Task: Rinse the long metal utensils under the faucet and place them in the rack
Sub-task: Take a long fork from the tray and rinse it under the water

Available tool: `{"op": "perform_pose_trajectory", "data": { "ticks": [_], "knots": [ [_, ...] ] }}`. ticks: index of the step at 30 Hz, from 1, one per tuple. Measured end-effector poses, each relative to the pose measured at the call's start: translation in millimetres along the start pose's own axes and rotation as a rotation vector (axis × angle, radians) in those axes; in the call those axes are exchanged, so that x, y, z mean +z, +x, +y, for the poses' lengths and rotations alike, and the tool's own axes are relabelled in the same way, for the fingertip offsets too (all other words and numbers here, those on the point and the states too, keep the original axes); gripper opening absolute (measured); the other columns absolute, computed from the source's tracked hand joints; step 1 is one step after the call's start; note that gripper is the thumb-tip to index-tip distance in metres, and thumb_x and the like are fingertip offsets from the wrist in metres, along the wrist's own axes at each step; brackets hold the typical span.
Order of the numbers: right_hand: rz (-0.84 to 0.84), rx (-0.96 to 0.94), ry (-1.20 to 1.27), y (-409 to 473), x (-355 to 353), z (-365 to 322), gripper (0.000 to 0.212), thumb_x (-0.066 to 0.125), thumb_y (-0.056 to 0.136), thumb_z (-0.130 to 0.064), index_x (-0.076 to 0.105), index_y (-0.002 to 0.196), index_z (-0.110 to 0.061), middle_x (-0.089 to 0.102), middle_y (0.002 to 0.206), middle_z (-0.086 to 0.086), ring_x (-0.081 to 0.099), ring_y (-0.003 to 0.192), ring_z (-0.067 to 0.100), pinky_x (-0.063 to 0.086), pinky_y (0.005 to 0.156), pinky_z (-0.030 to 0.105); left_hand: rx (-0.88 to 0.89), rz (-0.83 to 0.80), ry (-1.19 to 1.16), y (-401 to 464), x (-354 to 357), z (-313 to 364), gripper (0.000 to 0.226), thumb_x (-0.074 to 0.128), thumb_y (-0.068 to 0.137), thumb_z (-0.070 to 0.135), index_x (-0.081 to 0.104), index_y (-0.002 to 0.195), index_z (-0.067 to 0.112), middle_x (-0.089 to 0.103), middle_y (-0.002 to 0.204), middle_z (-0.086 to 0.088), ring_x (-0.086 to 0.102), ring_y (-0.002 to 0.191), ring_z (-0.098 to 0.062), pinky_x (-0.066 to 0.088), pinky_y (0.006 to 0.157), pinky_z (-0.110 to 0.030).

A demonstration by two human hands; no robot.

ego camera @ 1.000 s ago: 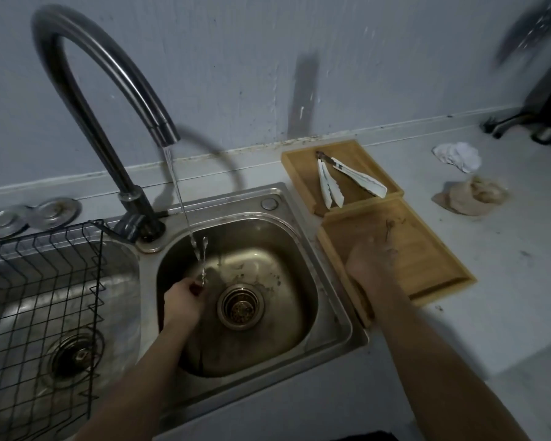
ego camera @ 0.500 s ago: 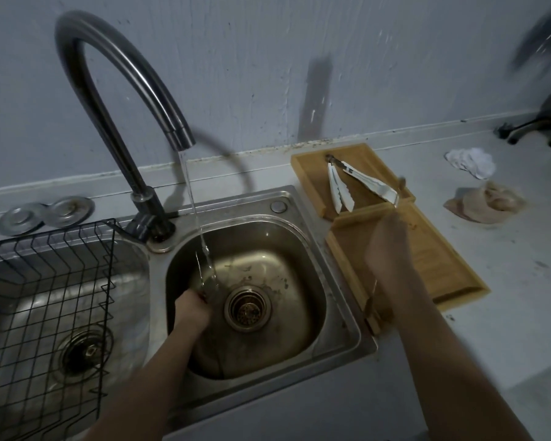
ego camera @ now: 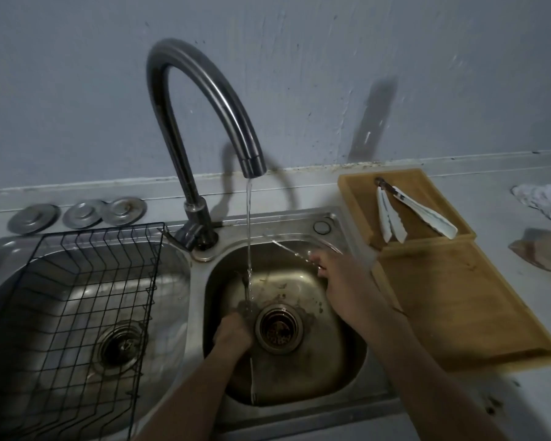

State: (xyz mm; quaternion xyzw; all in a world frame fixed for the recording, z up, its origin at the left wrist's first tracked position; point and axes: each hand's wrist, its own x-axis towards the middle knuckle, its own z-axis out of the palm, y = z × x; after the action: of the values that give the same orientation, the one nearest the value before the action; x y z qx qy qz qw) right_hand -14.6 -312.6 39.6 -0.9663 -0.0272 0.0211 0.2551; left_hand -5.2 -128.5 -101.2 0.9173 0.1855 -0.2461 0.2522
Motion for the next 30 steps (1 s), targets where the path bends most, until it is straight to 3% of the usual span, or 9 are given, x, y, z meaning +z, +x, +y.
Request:
{"op": "perform_pose_trajectory", "data": {
  "ticks": [4, 6, 8, 13, 19, 23, 25, 27, 30],
  "knots": [
    [-0.085, 0.003, -0.017, 2, 12, -11, 0.050, 0.049, 0.079, 0.005, 0.053, 0.120, -0.023, 0.064, 0.112, 0.006, 0.061, 0.100, 0.022, 0.052, 0.080, 0.037, 0.127, 0.002, -0.166, 5, -5, 0, 0.030, 0.050, 0.091, 0.032, 0.062, 0.111, 0.013, 0.064, 0.112, -0.003, 0.060, 0.102, -0.021, 0.046, 0.085, -0.029],
    [-0.105, -0.027, -0.044, 2, 16, -19, 0.050, 0.050, 0.080, 0.006, 0.052, 0.122, -0.021, 0.063, 0.113, 0.006, 0.061, 0.099, 0.022, 0.051, 0.081, 0.036, 0.067, -0.010, -0.614, 0, -13, 6, 0.020, 0.051, 0.092, 0.026, 0.067, 0.092, 0.014, 0.068, 0.095, -0.006, 0.062, 0.083, -0.019, 0.047, 0.072, -0.028],
    [-0.117, -0.063, -0.056, 3, 22, -26, 0.046, 0.050, 0.083, 0.005, 0.053, 0.121, -0.020, 0.065, 0.109, 0.004, 0.062, 0.094, 0.019, 0.052, 0.079, 0.034, -0.039, -0.117, -1.146, -12, -21, 17, 0.023, 0.044, 0.095, 0.014, 0.066, 0.087, 0.013, 0.067, 0.086, -0.009, 0.062, 0.072, -0.018, 0.049, 0.060, -0.025],
    [-0.241, -0.041, -0.114, 6, 38, -38, 0.036, 0.055, 0.088, -0.012, 0.049, 0.123, -0.020, 0.065, 0.109, 0.002, 0.062, 0.093, 0.016, 0.052, 0.084, 0.031, -0.063, -0.321, -1.760, -46, -42, 42, 0.030, 0.034, 0.100, 0.016, 0.058, 0.113, 0.004, 0.068, 0.104, -0.012, 0.066, 0.093, -0.020, 0.055, 0.079, -0.029],
    [-0.306, -0.001, -0.177, -1, 37, -34, 0.030, 0.050, 0.090, -0.018, 0.052, 0.120, -0.020, 0.063, 0.105, 0.004, 0.058, 0.087, 0.017, 0.044, 0.076, 0.029, -0.182, -0.358, -1.878, -50, -40, 50, 0.019, 0.049, 0.092, 0.001, 0.061, 0.104, 0.009, 0.067, 0.108, -0.010, 0.064, 0.099, -0.017, 0.051, 0.085, -0.030],
    [-0.241, 0.000, -0.185, -6, 28, -25, 0.029, 0.051, 0.089, -0.015, 0.057, 0.115, -0.026, 0.066, 0.088, -0.001, 0.061, 0.074, 0.014, 0.051, 0.067, 0.030, -0.225, -0.402, -1.934, -49, -40, 55, 0.015, 0.050, 0.091, 0.001, 0.059, 0.103, 0.006, 0.068, 0.095, -0.010, 0.067, 0.083, -0.015, 0.055, 0.074, -0.027],
    [-0.217, 0.018, -0.188, -7, 22, -24, 0.032, 0.049, 0.088, -0.012, 0.058, 0.116, -0.026, 0.067, 0.088, 0.000, 0.062, 0.076, 0.016, 0.053, 0.070, 0.033, -0.235, -0.420, -1.999, -48, -41, 61, 0.019, 0.048, 0.093, 0.005, 0.056, 0.111, 0.005, 0.071, 0.083, -0.011, 0.072, 0.068, -0.015, 0.059, 0.061, -0.027],
    [-0.198, 0.020, -0.203, -6, 18, -24, 0.034, 0.048, 0.088, -0.011, 0.057, 0.117, -0.025, 0.067, 0.091, 0.001, 0.062, 0.079, 0.017, 0.051, 0.069, 0.033, -0.248, -0.435, -2.046, -49, -41, 66, 0.017, 0.049, 0.093, 0.006, 0.059, 0.106, 0.002, 0.073, 0.071, -0.010, 0.072, 0.057, -0.013, 0.059, 0.057, -0.027],
    [-0.190, 0.003, -0.219, -3, 15, -27, 0.031, 0.048, 0.089, -0.014, 0.057, 0.116, -0.026, 0.066, 0.091, 0.001, 0.061, 0.078, 0.018, 0.047, 0.066, 0.030, -0.237, -0.465, -2.046, -53, -43, 70, 0.015, 0.049, 0.093, 0.006, 0.060, 0.100, -0.001, 0.070, 0.085, -0.012, 0.072, 0.058, -0.013, 0.058, 0.060, -0.026]
  ]
}}
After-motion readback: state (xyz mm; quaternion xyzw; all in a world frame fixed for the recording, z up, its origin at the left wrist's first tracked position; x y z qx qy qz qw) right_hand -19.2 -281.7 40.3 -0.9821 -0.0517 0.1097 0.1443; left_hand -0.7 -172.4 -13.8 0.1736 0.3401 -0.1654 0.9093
